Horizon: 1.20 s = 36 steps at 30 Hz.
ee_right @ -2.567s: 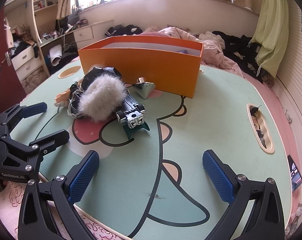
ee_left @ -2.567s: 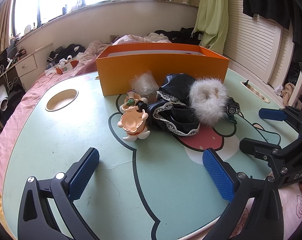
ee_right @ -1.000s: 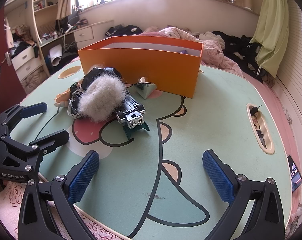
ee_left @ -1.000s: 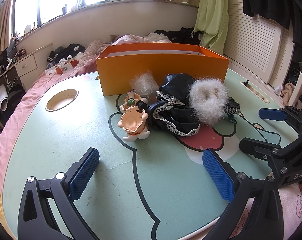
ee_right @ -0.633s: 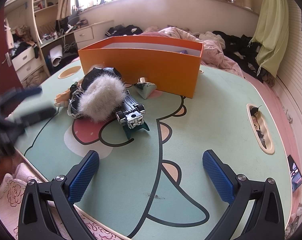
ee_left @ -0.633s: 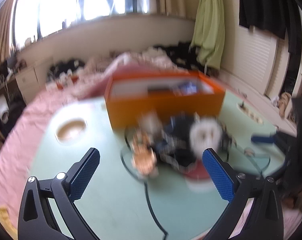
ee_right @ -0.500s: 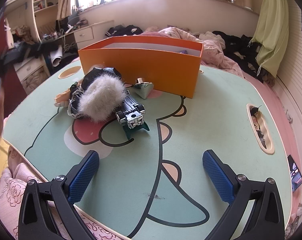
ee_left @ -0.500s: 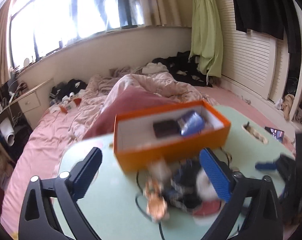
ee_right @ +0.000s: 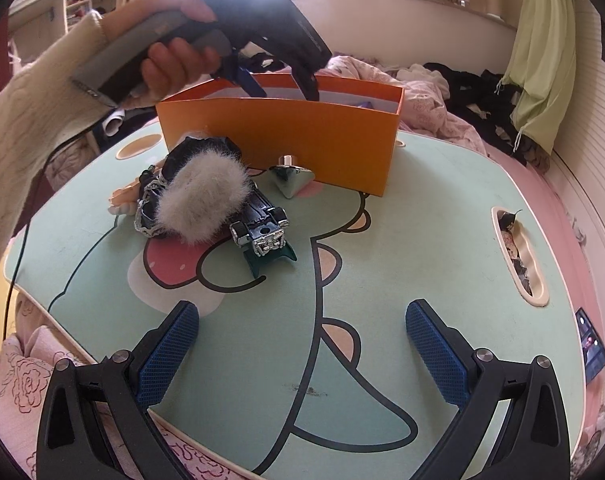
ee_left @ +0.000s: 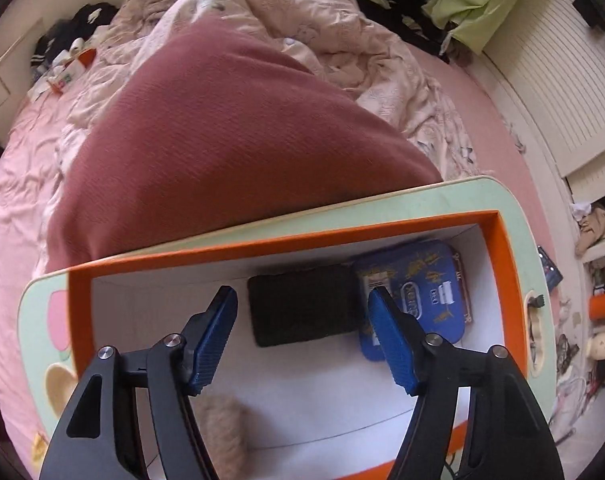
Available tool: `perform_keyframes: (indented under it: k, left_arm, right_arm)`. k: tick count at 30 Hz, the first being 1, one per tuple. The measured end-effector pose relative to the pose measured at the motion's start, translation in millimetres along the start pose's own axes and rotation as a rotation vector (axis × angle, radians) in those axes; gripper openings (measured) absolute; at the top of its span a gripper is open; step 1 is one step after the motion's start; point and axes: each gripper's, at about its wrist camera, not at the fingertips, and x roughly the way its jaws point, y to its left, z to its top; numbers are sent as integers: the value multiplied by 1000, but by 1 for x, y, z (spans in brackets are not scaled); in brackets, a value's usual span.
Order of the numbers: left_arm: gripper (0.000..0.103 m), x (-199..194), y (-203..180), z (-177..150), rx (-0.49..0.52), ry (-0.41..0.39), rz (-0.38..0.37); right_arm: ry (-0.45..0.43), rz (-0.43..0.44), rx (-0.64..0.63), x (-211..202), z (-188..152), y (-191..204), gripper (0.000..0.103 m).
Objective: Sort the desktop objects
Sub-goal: 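Grasp the black rectangular pouch inside the box with the left gripper, then lift the black pouch out and set it on the table, left gripper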
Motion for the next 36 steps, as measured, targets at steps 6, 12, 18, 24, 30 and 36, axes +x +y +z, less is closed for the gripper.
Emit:
perform_keyframes:
  k: [6, 12, 18, 24, 30, 36]
  left_arm:
    - [61, 19, 4, -4, 24, 20, 99]
    - [61, 14, 11, -9, 41, -5, 106]
    - [61, -47, 11, -29, 61, -193, -7]
    - [61, -121, 3, -91, 126, -368, -136]
    - [61, -123, 31, -164, 115, -409, -40]
    - [61, -73, 70, -204, 19, -324, 34]
  right_arm:
    - [-1, 0, 0, 1, 0, 1, 103]
    - [-2, -2, -1, 1, -2, 1, 103]
    - [-4, -1, 1, 0, -3, 1, 103]
    - [-5, 0, 1, 0, -3, 0, 103]
    - [-5, 0, 1, 0, -3, 0, 103]
    - [-5, -1, 1, 0, -4, 1, 103]
